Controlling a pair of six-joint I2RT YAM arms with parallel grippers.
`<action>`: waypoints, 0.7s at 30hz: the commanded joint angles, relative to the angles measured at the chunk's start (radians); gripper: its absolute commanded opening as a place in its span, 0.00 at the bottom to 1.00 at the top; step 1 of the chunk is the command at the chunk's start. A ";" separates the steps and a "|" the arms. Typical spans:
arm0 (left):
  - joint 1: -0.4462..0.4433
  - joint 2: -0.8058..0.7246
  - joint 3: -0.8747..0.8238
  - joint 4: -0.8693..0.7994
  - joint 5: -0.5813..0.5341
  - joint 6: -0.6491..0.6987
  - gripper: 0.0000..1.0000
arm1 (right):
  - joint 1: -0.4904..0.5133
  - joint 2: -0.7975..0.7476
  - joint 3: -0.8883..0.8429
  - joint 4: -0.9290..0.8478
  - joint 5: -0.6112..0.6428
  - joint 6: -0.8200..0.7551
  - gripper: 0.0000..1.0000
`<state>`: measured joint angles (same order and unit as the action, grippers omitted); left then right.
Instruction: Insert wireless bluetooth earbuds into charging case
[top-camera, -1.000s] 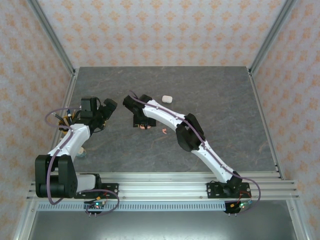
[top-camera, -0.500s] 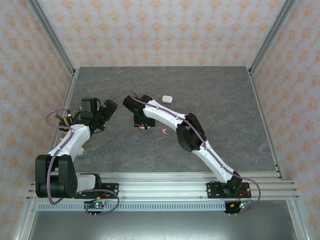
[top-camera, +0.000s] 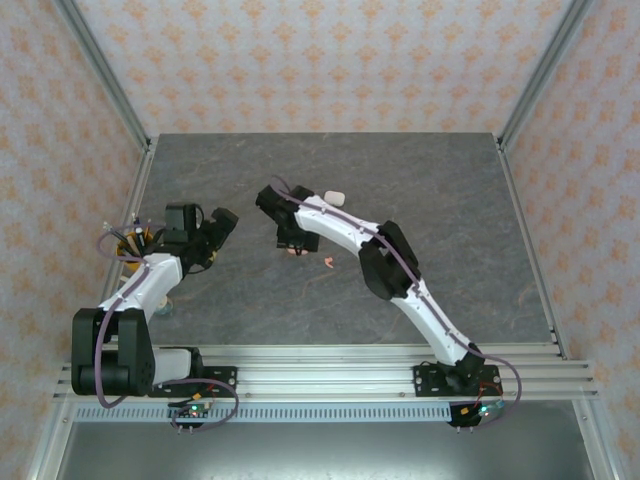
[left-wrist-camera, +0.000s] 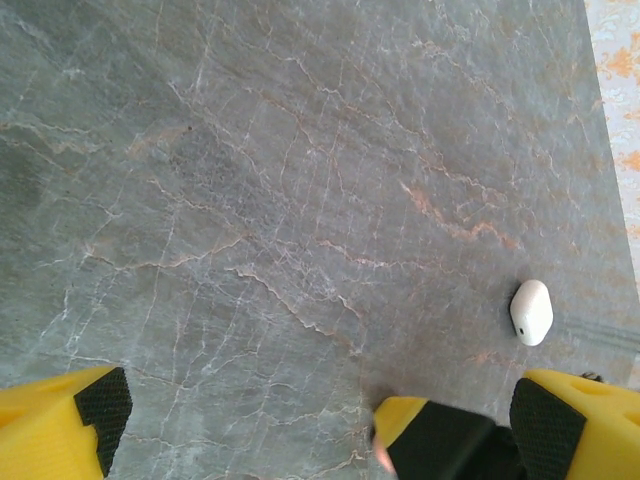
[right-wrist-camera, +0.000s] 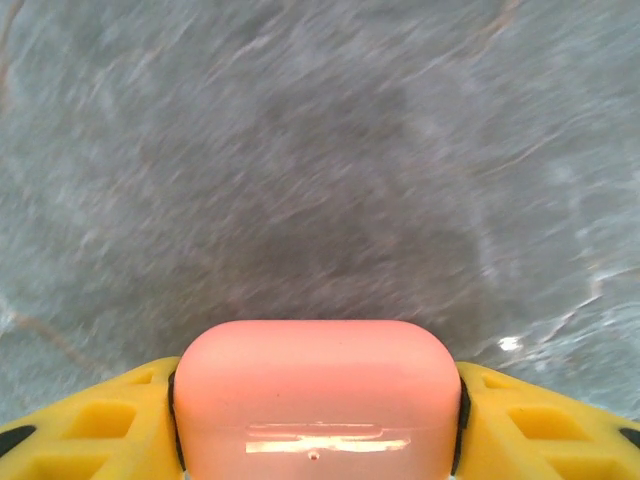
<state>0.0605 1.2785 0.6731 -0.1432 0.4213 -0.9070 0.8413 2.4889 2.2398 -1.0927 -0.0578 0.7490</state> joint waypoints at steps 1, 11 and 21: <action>-0.017 0.010 -0.037 0.063 0.031 0.011 1.00 | -0.039 -0.068 -0.025 0.036 0.014 0.074 0.46; -0.164 0.073 -0.140 0.282 0.053 0.011 1.00 | -0.089 -0.087 -0.063 0.119 -0.084 0.179 0.46; -0.269 0.186 -0.188 0.541 0.060 0.014 0.95 | -0.113 -0.097 -0.076 0.184 -0.166 0.254 0.46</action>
<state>-0.1890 1.4319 0.4953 0.2718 0.4694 -0.9073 0.7357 2.4500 2.1784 -0.9302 -0.2001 0.9623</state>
